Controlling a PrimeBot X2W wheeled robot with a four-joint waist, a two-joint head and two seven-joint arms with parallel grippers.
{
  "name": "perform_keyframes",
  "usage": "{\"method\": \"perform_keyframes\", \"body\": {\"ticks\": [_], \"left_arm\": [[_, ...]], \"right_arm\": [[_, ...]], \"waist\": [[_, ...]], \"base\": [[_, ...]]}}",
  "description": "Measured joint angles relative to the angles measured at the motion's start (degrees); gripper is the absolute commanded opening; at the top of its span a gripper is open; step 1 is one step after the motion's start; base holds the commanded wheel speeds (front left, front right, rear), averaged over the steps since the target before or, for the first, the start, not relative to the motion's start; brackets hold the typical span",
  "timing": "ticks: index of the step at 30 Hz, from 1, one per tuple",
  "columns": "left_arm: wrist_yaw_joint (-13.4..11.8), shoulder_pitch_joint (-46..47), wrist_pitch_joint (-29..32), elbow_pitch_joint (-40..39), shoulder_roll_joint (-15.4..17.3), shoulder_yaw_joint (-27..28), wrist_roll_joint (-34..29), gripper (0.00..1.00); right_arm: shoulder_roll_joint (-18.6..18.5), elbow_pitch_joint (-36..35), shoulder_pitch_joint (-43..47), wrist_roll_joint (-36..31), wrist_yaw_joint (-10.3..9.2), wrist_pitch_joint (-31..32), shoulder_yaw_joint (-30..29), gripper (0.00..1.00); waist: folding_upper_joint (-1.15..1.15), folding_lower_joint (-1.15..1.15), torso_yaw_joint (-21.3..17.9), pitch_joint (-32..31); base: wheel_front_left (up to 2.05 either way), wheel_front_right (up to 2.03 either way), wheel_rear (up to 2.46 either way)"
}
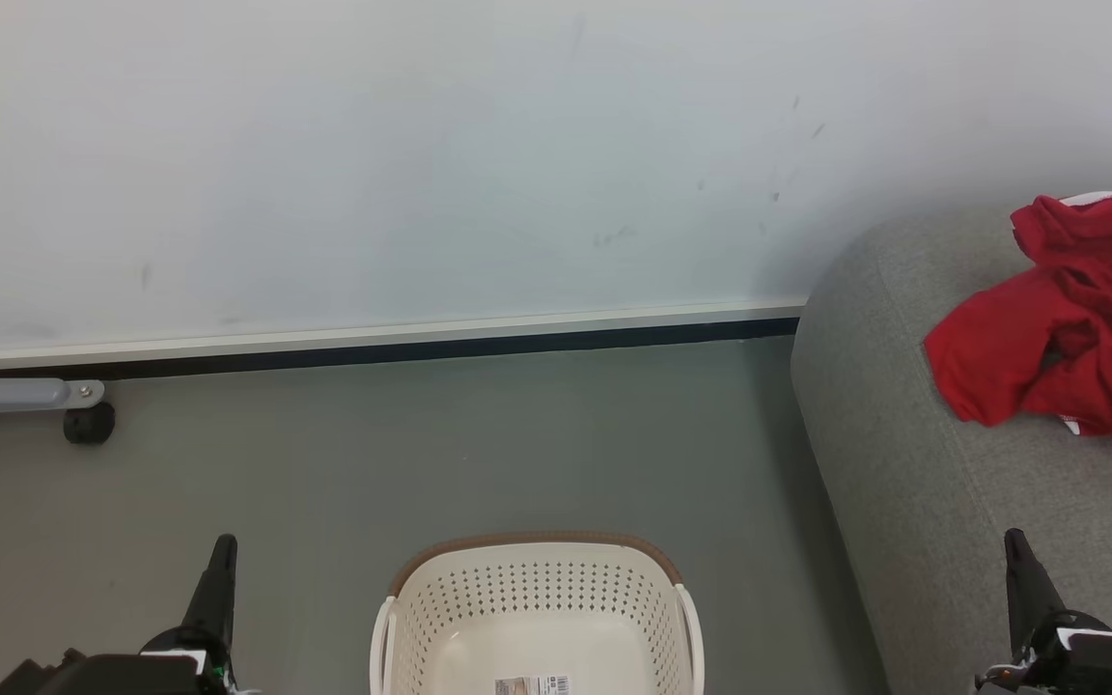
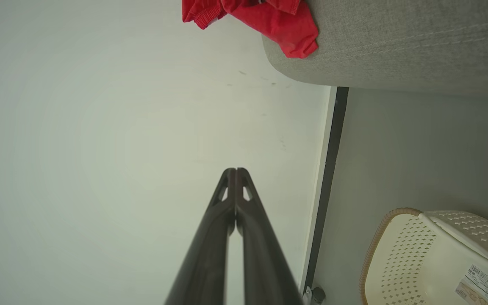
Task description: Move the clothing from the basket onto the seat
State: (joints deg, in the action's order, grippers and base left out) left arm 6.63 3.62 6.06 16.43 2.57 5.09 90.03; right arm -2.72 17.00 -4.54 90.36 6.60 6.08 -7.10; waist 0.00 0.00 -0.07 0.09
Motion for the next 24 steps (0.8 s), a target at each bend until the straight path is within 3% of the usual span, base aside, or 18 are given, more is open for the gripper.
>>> {"method": "perform_keyframes", "body": {"ticks": [24], "left_arm": [[0.4, 0.9, 0.4, 0.3, -0.2, 0.1, 1.7, 0.00]], "right_arm": [[0.2, 0.1, -0.8, 1.1, 0.31, 0.4, -0.5, 0.00]], "waist": [[0.00, 0.00, 0.1, 0.0]], "base": [[0.00, 0.00, 0.00]]}}
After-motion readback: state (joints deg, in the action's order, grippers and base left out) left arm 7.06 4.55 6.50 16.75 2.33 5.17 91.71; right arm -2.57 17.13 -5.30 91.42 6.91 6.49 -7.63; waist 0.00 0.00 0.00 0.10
